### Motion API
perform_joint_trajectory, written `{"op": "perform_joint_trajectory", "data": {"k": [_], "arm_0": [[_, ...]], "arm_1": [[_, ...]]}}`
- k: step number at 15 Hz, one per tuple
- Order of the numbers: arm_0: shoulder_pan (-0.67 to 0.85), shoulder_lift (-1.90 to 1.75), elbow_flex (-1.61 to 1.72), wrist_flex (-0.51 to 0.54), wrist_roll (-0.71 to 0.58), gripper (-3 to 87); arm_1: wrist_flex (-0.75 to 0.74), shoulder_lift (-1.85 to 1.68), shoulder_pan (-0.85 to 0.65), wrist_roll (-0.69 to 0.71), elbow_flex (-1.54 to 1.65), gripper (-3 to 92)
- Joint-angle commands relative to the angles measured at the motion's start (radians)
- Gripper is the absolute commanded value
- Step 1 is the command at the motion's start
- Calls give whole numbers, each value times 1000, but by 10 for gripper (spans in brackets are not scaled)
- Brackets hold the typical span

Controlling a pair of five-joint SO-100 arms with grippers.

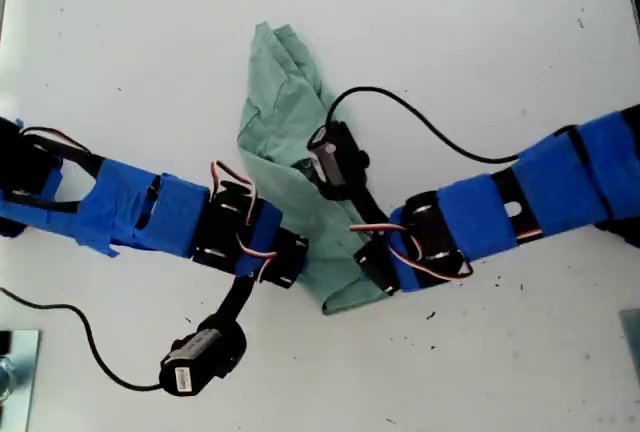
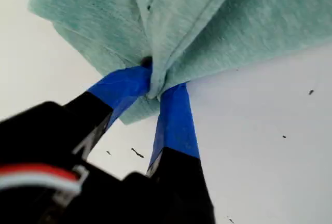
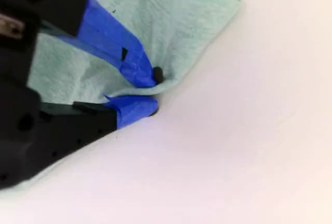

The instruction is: Fold t shirt

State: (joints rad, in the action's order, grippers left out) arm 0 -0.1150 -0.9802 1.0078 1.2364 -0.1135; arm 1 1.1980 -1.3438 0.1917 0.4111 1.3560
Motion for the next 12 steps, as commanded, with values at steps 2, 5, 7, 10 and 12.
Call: {"op": "perform_joint_trajectory", "data": {"k": [2,5,7,10,12], "arm_0": [[-37,-69,-74,-23,-55,-1],[-72,-133,-75,-69,-103,-1],[-92,-187,-75,-98,-115,-1],[-103,-215,-72,-98,-123,-1],[-89,-267,-58,-92,-117,-1]], "arm_1": [[94,-31,29,91,-153,-9],[164,-97,80,216,-319,-9],[144,-156,117,244,-327,-9],[121,-176,135,235,-325,-9],[121,-219,89,245,-327,-9]]}}
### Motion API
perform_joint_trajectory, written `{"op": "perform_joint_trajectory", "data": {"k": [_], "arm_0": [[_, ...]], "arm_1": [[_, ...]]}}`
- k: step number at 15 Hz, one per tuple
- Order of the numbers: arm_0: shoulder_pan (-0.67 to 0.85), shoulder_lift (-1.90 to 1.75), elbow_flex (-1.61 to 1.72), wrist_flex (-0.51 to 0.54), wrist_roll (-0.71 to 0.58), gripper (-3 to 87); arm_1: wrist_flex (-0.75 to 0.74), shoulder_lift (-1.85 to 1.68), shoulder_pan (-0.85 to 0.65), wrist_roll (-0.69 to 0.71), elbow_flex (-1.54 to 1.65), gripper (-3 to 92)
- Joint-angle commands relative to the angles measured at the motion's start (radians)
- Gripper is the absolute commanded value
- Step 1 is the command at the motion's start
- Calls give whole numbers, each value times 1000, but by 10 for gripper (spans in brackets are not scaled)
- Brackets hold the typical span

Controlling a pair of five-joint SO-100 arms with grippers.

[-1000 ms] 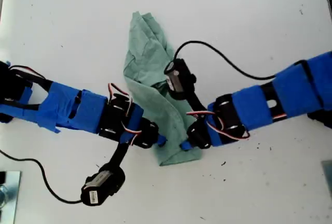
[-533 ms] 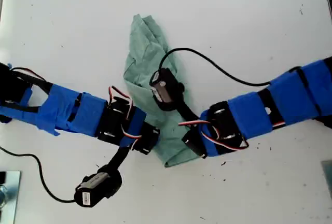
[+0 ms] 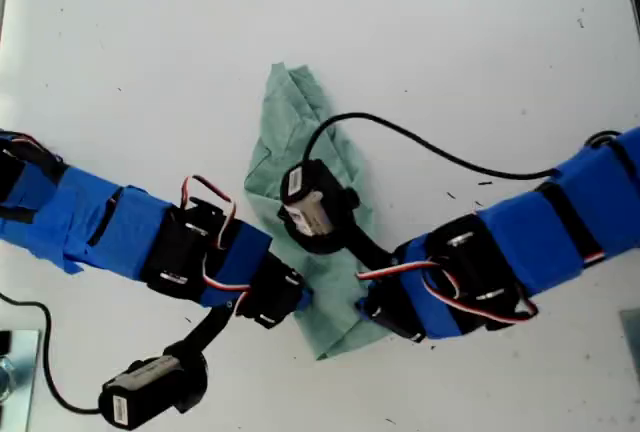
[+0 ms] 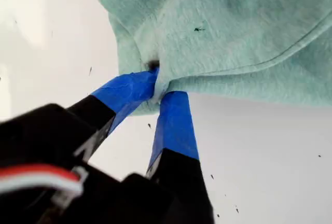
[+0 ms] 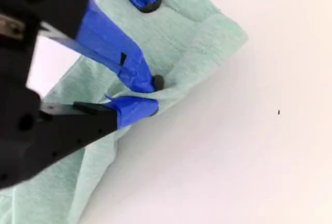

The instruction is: Fold t shirt

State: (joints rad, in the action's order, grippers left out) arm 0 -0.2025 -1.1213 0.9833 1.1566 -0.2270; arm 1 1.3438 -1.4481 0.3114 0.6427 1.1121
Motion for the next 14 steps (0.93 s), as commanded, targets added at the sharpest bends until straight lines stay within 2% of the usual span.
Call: {"op": "perform_joint_trajectory", "data": {"k": [1,3,5,6,7,8,10,11,12,13,14], "arm_0": [[32,-169,-8,5,-6,-1],[153,-247,15,86,-43,-1],[301,-360,40,132,-95,-1],[368,-411,81,143,-109,1],[419,-477,164,144,-100,46],[466,-571,290,115,-71,122],[598,-899,724,-106,-18,176],[667,-1060,917,-198,-15,191],[727,-1167,1035,-206,-15,195],[773,-1261,1144,-204,-18,198],[811,-1365,1255,-204,-15,198]], "arm_1": [[-23,-160,-89,35,-60,-9],[-26,-225,-261,107,-37,-9],[-126,-232,-471,202,-11,7],[-158,-209,-561,196,9,132],[-239,-193,-649,178,75,228],[-339,-170,-730,150,135,242],[-678,-164,-882,101,322,248],[-715,-169,-951,58,364,224],[-692,-221,-1026,8,431,211],[-756,-344,-1100,-6,589,204],[-750,-459,-1170,37,698,198]]}}
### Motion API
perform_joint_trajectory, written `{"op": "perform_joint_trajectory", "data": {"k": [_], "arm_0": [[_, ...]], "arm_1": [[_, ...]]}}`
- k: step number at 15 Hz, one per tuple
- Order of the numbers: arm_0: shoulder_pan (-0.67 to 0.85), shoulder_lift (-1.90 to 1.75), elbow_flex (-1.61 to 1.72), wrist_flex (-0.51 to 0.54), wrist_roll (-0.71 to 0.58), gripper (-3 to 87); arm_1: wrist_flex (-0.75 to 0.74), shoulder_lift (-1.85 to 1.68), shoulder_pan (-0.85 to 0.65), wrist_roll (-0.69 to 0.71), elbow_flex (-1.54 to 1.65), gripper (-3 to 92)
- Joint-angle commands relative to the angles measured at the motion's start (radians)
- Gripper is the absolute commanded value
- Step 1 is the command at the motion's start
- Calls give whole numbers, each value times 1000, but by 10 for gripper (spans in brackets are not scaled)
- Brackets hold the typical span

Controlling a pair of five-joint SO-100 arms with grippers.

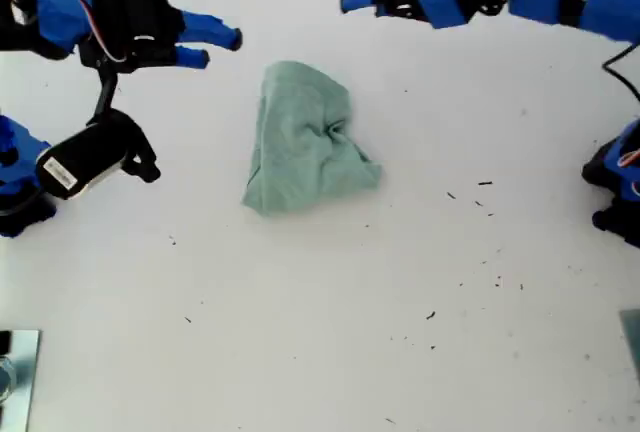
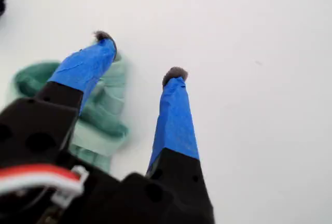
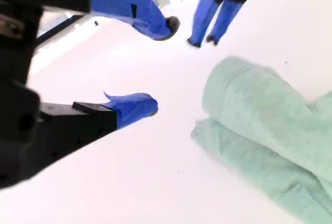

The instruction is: Fold t shirt

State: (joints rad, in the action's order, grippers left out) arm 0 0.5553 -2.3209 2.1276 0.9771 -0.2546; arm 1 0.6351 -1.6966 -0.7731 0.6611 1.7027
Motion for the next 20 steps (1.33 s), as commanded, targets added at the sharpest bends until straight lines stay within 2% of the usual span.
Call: {"op": "perform_joint_trajectory", "data": {"k": [1,2,4,6,7,9,10,11,12,13,14,15,16,20], "arm_0": [[84,-282,219,-32,8,192],[110,-391,319,-35,5,189],[117,-563,466,-25,-23,164],[46,-726,621,-23,-17,46],[-20,-841,712,-23,18,-1],[-172,-1103,888,14,129,-1],[-213,-1255,954,86,176,-1],[-268,-1275,992,87,212,-1],[-311,-1282,1074,48,244,25],[-348,-1276,1118,17,227,57],[-357,-1281,1115,52,225,89],[-360,-1281,1111,58,178,102],[-364,-1281,1112,57,170,113],[-365,-1281,1112,57,170,113]], "arm_1": [[67,-308,-158,69,163,193],[189,-416,-218,118,227,189],[331,-716,-255,189,451,163],[373,-1104,-187,186,759,140],[407,-1338,-129,164,919,87],[609,-1821,-28,28,1172,49],[680,-1799,9,-64,1232,42],[655,-1812,71,-167,1324,39],[614,-1810,91,-287,1414,35],[689,-1810,75,-311,1407,42],[696,-1809,91,-270,1404,39],[696,-1809,94,-55,1404,46],[698,-1809,83,81,1404,44],[698,-1809,87,78,1404,43]]}}
